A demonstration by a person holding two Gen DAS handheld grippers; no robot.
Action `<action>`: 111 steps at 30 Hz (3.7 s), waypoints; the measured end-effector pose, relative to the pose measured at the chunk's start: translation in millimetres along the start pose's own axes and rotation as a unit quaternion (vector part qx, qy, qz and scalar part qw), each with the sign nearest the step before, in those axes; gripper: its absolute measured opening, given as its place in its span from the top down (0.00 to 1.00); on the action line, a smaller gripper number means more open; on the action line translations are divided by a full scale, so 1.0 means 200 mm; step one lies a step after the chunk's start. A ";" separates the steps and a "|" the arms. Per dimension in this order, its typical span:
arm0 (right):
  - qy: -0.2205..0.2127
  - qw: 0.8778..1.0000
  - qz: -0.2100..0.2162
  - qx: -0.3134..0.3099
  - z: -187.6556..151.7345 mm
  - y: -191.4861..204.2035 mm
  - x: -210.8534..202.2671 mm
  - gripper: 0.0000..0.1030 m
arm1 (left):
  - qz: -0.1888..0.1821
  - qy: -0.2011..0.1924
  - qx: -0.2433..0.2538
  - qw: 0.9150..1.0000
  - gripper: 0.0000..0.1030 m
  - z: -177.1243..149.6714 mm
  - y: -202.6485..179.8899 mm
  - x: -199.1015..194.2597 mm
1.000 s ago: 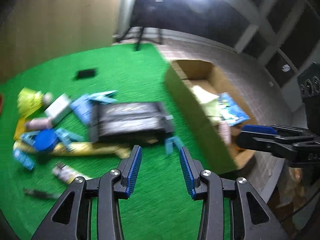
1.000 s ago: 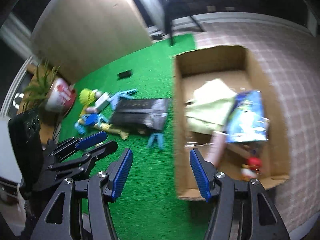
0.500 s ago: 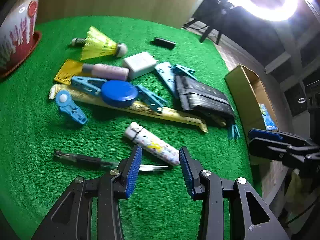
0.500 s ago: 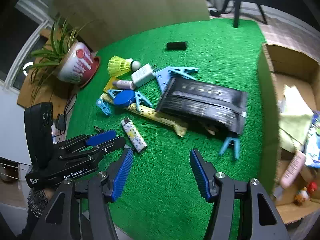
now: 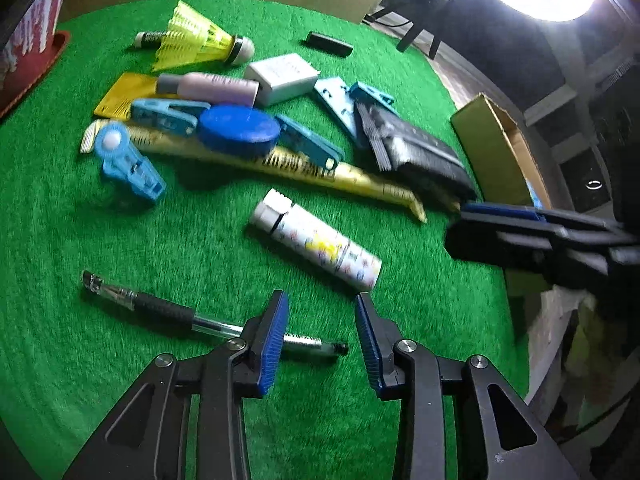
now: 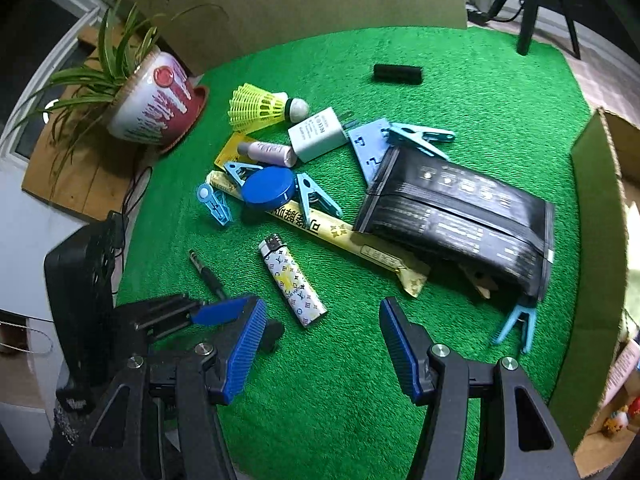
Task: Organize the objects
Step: 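Grasp the black pen with the left tool while the right grasps the patterned lighter, then carry the pen and lighter over the cardboard box and release both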
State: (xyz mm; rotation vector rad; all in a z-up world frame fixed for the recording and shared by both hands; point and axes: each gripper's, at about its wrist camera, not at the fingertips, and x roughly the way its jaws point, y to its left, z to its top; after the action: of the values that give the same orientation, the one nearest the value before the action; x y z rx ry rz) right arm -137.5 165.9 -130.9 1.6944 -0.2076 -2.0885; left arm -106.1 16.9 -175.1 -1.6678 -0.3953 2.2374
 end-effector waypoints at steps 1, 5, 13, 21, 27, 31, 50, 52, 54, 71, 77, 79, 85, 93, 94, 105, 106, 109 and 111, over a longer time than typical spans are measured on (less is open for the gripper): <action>0.003 1.000 0.000 -0.001 0.01 0.01 0.02 0.46 | 0.001 0.000 0.001 1.000 0.66 -0.01 0.00 0.00; 0.014 1.000 -0.001 -0.011 0.03 0.05 0.10 0.46 | 0.010 0.001 0.010 1.000 0.66 -0.06 0.01 -0.03; 0.032 0.997 -0.039 -0.064 0.08 0.18 0.25 0.46 | 0.006 -0.002 0.009 1.000 0.66 -0.13 0.06 -0.08; 0.044 0.986 -0.098 -0.126 0.06 0.28 0.36 0.68 | -0.004 -0.038 -0.020 0.999 0.66 -0.15 0.09 -0.19; 0.045 0.983 -0.110 -0.138 0.03 0.28 0.34 0.76 | 0.057 -0.060 -0.084 0.993 0.66 -0.19 0.21 -0.30; 0.046 0.984 -0.107 -0.135 0.00 0.26 0.33 0.78 | 0.076 -0.045 -0.106 0.990 0.65 -0.18 0.26 -0.27; 0.042 0.986 -0.107 -0.123 -0.14 0.12 0.21 0.79 | 0.119 -0.035 -0.078 0.989 0.78 -0.10 0.27 -0.18; 0.041 0.986 -0.106 -0.119 -0.14 0.11 0.20 0.79 | 0.125 -0.035 -0.069 0.989 0.82 -0.11 0.26 -0.19; 0.038 0.987 -0.105 -0.116 -0.15 0.10 0.19 0.79 | 0.130 -0.037 -0.062 0.989 0.84 -0.12 0.26 -0.19; -0.003 0.997 -0.053 -0.054 -0.23 -0.07 -0.02 0.80 | 0.073 -0.068 -0.049 0.994 0.89 -0.08 0.07 -0.29; -0.036 0.998 -0.043 -0.025 -0.22 -0.09 -0.11 0.80 | 0.056 -0.071 -0.014 0.996 0.89 0.01 -0.12 -0.26; -0.053 0.998 -0.042 -0.016 -0.21 -0.12 -0.20 0.80 | 0.045 -0.072 0.001 0.996 0.89 0.05 -0.20 -0.25; -0.099 0.993 -0.057 0.019 -0.21 -0.28 -0.41 0.80 | 0.010 -0.072 0.053 0.996 0.89 0.21 -0.52 -0.17; -0.135 0.983 -0.083 0.087 -0.30 -0.64 -0.63 0.80 | -0.031 -0.059 0.117 0.991 0.89 0.37 -0.96 0.02; -0.138 0.982 -0.085 0.094 -0.31 -0.67 -0.65 0.80 | -0.037 -0.056 0.123 0.990 0.89 0.39 -1.02 0.05; -0.139 0.972 -0.110 0.152 -0.39 -1.00 -0.71 0.80 | -0.057 -0.018 0.161 0.985 0.89 0.48 -1.34 0.36; -0.138 0.972 -0.110 0.155 -0.39 -1.03 -0.71 0.80 | -0.057 -0.016 0.162 0.985 0.89 0.48 -1.36 0.38; -0.132 0.972 -0.111 0.162 -0.40 -1.07 -0.69 0.80 | -0.053 -0.012 0.164 0.985 0.89 0.48 -1.39 0.43; -0.129 0.972 -0.113 0.162 -0.40 -1.09 -0.68 0.80 | -0.050 -0.010 0.164 0.985 0.89 0.48 -1.40 0.44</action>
State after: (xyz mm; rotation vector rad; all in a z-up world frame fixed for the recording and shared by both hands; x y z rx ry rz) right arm -92.8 430.9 -111.6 1.6832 -0.4798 -2.5623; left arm -197.0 306.1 -111.5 -1.4253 -0.1033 2.1115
